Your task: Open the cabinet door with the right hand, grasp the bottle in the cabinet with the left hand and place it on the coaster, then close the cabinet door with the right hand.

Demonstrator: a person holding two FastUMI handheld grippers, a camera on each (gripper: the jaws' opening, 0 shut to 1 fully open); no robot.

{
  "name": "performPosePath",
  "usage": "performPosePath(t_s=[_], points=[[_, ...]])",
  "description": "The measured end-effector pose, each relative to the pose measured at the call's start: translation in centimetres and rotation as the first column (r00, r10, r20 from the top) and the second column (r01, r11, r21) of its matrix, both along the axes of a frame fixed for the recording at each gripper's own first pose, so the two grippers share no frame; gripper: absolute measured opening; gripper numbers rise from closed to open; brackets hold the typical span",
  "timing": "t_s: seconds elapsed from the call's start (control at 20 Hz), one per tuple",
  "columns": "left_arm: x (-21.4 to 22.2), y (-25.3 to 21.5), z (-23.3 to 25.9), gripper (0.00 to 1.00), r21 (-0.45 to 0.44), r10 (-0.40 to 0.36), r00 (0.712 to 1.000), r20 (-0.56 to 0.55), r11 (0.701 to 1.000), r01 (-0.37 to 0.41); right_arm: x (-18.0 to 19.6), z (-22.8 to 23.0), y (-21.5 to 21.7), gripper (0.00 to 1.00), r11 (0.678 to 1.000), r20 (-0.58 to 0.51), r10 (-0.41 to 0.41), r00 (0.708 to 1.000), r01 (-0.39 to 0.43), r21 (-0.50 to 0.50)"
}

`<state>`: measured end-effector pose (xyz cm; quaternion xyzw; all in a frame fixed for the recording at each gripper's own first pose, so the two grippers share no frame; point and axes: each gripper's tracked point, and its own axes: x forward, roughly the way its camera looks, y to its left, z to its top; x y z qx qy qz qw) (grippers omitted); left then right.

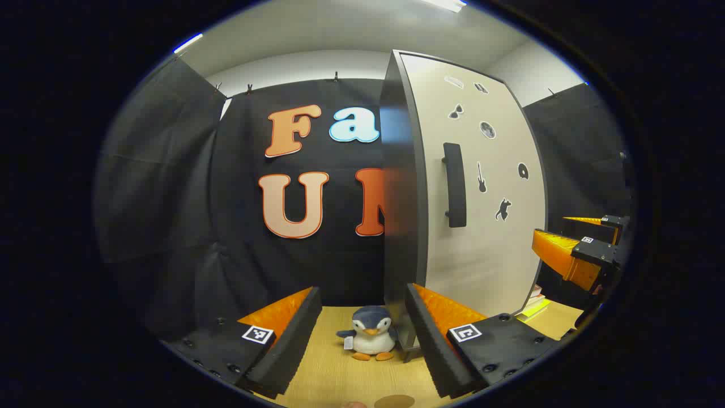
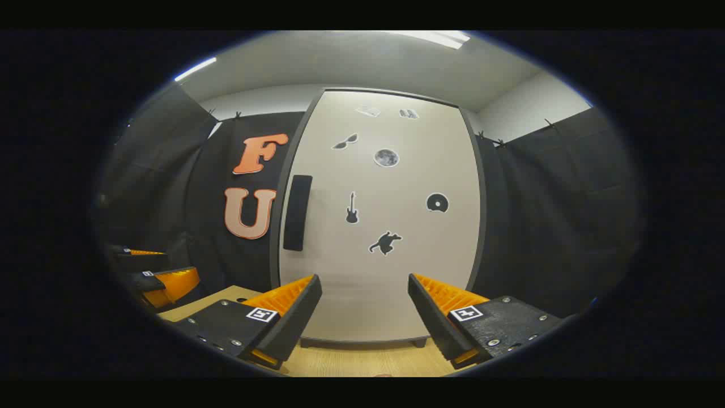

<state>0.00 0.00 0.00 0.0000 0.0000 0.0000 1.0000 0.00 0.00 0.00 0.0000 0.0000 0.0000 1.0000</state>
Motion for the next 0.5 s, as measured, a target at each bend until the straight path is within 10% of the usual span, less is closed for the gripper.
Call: performPosePath(t_s=[0.5], points=[[4.6,-1.1,3.9,0.97,-0.029,-0.158,0.986,0.044,0.987,0.159,2.1,2.0,-1.0,0.95,0.991,-0.024,-0.134,0.991,0.134,-0.007]])
